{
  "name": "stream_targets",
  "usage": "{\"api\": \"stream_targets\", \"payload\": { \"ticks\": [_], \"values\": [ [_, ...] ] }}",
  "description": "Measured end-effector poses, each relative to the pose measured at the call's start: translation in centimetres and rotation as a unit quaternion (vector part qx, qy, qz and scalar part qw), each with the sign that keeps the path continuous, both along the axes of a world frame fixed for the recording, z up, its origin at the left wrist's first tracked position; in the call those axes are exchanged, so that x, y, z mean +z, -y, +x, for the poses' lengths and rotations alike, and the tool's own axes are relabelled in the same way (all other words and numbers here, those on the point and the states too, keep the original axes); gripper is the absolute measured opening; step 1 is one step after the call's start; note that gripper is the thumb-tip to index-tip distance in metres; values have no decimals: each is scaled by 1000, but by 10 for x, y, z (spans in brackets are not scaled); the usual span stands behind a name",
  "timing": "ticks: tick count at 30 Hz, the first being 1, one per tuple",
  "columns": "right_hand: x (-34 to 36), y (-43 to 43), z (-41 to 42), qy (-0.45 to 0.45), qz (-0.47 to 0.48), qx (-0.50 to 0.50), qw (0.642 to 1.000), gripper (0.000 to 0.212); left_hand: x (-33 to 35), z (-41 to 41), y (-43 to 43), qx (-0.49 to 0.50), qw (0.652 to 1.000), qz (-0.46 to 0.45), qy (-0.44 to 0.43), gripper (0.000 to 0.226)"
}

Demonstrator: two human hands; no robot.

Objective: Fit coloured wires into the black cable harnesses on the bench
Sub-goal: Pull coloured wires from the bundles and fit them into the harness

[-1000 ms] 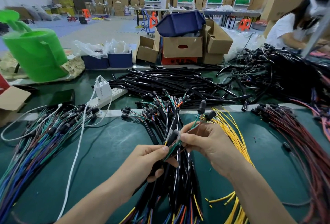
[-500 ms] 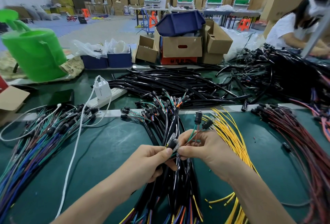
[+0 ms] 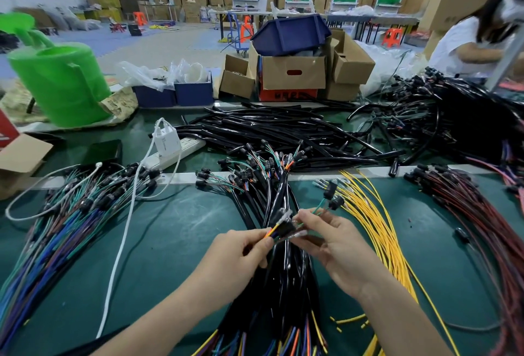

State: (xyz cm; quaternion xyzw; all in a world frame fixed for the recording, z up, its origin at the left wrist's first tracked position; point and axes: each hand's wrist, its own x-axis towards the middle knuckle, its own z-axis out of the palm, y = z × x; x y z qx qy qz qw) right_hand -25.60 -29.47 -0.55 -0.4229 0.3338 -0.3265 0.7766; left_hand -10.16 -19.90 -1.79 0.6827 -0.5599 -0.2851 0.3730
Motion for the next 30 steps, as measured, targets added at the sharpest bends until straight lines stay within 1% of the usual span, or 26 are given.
{"api": "stream_targets", "payload": {
  "ticks": [2, 3, 4, 5, 6, 8, 9, 10, 13, 15, 16, 19, 21, 26, 30],
  "values": [
    [-1, 0, -2, -14, -8, 25, 1000, 41, -4, 1, -2, 12, 998, -4, 54, 38],
    [-2, -1, -1, -15, -18, 50, 998, 53, -5, 1, -2, 15, 998, -6, 64, 37],
    [-2, -4, 1, -4, -25, 69, 997, 61, -6, 0, -1, 18, 998, -10, 65, 37],
    [-3, -7, 6, 17, -24, 68, 997, 60, -7, -2, 0, 21, 998, -17, 58, 36],
    [-4, -11, 12, 48, -13, 43, 998, 55, -8, -4, 2, 25, 998, -26, 51, 35],
    [-7, -18, 26, 105, 30, -53, 993, 32, -10, -12, 7, 26, 997, -43, 57, 30],
    [-8, -19, 33, 113, 46, -102, 987, 19, -11, -16, 8, 21, 996, -49, 68, 27],
    [-7, -21, 38, 123, 61, -141, 980, 11, -13, -19, 8, 10, 996, -52, 76, 23],
    [1, -12, 38, 183, 103, -200, 957, 14, -20, -17, 2, -44, 996, -38, 71, 18],
    [9, -2, 30, 205, 98, -193, 955, 9, -27, -7, -8, -77, 995, -14, 54, 25],
    [12, 2, 27, 207, 91, -181, 957, 11, -30, -2, -13, -91, 994, -3, 58, 27],
    [15, 6, 25, 186, 67, -144, 970, 37, -37, 4, -22, -106, 992, 7, 69, 27],
    [17, 2, 30, 188, 37, -129, 973, 44, -38, 2, -22, -108, 992, -6, 58, 29],
    [26, -6, 45, 193, -44, -108, 974, 45, -35, -2, -15, -116, 992, -39, 16, 29],
    [33, -8, 48, 156, -81, -95, 980, 43, -25, -11, -12, -113, 990, -79, -20, 35]
  ]
}}
